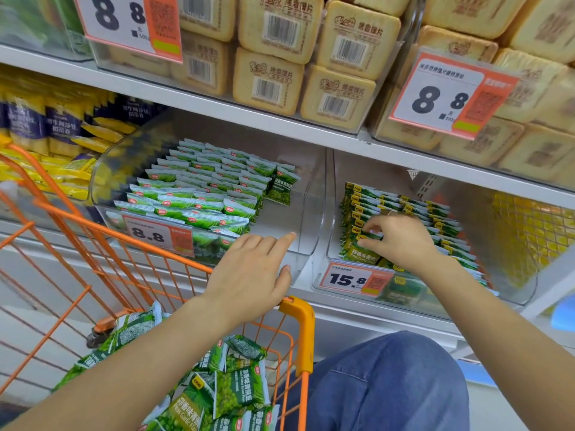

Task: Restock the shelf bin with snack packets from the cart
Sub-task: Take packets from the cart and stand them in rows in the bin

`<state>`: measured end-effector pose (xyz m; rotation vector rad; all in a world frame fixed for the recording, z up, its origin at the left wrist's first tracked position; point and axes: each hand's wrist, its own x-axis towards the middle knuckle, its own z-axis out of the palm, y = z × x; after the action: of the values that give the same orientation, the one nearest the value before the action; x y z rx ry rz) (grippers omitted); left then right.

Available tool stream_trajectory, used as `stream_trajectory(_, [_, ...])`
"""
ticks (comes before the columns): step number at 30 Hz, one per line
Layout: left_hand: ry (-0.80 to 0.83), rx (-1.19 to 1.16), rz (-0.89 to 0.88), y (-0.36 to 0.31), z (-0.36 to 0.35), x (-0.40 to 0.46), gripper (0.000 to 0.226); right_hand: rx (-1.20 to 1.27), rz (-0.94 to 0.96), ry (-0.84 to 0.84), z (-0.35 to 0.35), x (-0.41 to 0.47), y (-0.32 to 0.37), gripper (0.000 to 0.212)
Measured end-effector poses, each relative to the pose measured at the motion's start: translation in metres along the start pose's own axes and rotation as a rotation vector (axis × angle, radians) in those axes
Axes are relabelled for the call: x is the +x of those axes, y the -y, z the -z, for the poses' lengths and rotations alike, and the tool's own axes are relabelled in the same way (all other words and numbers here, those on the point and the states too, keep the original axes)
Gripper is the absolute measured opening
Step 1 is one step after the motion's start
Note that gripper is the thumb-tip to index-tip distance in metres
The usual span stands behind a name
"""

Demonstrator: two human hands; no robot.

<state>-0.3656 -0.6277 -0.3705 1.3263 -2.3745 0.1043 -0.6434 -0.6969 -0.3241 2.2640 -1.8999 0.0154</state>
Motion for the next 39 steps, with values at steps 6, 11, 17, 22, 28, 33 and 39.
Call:
stream_trajectory(6, [0.045, -0.417, 0.097, 0.029, 0.059, -0.025, 0.031, 0.314, 0.462, -0.463, 0.06, -0.046, 0.089, 0.031])
stream_trajectory(11, [0.438, -0.268, 0.22, 0.078, 0.092, -0.103, 0.026, 0.374, 0.803, -0.211, 0.061, -0.074, 0.182, 0.03])
stream_trajectory(17, [1.294, -0.164, 0.352, 0.119, 0.071, -0.164, 0.013, 0.084, 0.942, 0.393, 0.015, -0.082, 0.261, 0.04])
stream_trajectory(22, [1.367, -0.295, 0.298, 0.102, 0.05, -0.166, 0.032, 0.091, 0.926, 0.508, -0.01, -0.087, 0.28, 0.041])
stream_trajectory(28, [1.291, -0.346, 0.259, 0.098, 0.045, -0.165, 0.017, 0.247, 0.826, 0.525, -0.012, -0.079, 0.272, 0.04])
stream_trajectory(33, [0.898, -0.562, 0.334, 0.099, 0.072, -0.141, 0.009, 0.434, 0.77, 0.689, 0.0, -0.085, 0.279, 0.069])
stream_trajectory(39, [0.47, -0.505, 0.36, 0.095, 0.1, -0.124, 0.015, 0.738, 0.554, 0.555, 0.004, -0.073, 0.277, 0.054])
